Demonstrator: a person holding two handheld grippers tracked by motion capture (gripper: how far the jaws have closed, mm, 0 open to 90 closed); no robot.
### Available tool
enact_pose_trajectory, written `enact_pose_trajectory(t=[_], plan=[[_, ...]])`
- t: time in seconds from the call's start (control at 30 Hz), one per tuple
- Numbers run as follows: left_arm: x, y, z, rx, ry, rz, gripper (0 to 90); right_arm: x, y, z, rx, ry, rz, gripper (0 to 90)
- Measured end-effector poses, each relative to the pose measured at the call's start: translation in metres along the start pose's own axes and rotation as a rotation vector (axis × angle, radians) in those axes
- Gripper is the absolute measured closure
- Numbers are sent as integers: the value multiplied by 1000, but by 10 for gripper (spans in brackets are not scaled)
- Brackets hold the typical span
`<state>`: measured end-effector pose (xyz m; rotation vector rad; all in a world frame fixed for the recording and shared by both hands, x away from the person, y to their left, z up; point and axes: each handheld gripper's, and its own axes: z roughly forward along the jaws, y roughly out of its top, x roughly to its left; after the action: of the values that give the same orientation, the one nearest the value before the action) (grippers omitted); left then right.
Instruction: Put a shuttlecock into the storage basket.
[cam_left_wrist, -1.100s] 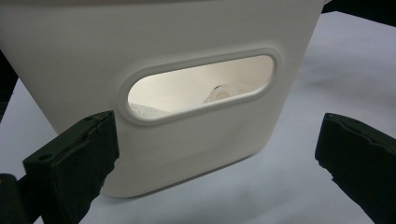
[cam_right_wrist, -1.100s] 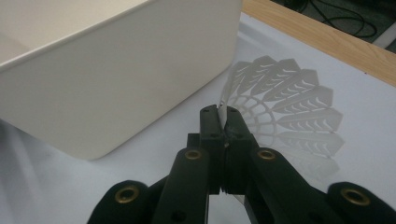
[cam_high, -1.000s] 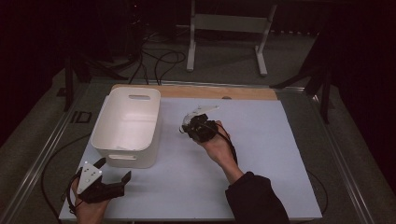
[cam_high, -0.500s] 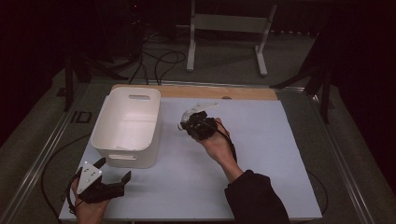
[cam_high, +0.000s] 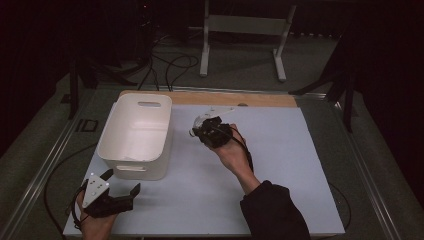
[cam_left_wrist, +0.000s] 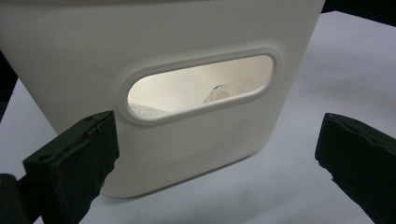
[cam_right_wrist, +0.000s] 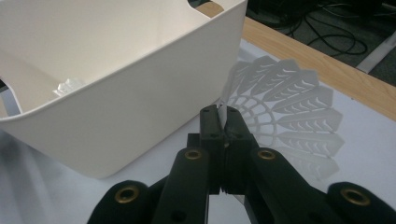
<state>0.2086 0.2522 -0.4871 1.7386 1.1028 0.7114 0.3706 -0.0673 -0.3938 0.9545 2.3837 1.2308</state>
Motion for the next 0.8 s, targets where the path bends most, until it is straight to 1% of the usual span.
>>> enact_pose_trajectory(t=[0.4, 0.57, 0.8], plan=[[0, 0, 0, -1, -1, -1, 1, 2, 9, -4, -13, -2, -10, 894], [0, 0, 0, -1, -1, -1, 1, 2, 10, -3, -13, -2, -6, 894], [0, 0, 0, 0, -1, 0, 1, 2, 13, -4, -19, -14, -8, 894]])
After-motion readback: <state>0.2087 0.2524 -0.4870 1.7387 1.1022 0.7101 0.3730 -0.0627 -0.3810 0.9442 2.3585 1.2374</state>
